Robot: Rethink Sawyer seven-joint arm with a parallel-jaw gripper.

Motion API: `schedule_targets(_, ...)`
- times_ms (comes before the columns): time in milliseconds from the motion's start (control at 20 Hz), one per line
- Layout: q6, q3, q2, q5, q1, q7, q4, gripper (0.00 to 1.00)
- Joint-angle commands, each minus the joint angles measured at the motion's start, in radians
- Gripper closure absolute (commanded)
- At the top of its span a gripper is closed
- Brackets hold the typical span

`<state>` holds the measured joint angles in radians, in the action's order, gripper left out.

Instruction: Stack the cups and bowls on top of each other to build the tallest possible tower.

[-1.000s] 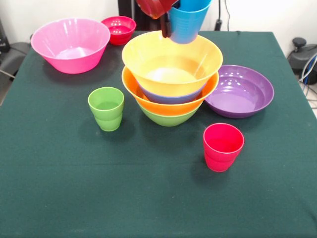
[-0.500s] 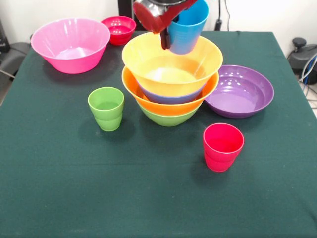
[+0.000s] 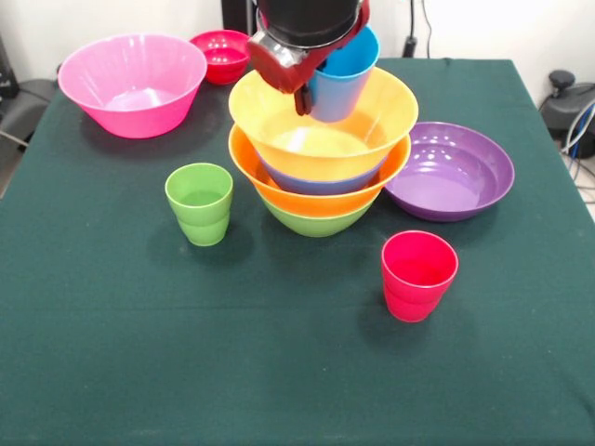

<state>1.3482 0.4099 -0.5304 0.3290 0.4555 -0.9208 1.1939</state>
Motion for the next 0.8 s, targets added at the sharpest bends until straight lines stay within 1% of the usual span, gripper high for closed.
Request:
schedule_targets(50, 0.01, 0.089, 0.046, 0.111, 0.017, 0.309, 0.018, 1.0)
schedule_targets(200, 0.013, 0.102, 0.042, 0.117, 0.024, 0.302, 0.034, 1.0)
schedule_targets(500, 0.026, 0.125, 0.04, 0.126, 0.031, 0.281, 0.036, 1.0)
schedule_targets(700, 0.021, 0.144, 0.035, 0.106, 0.045, 0.269, 0.07, 1.0)
schedule_targets(800, 0.035, 0.149, 0.034, 0.112, 0.047, 0.276, 0.079, 1.0)
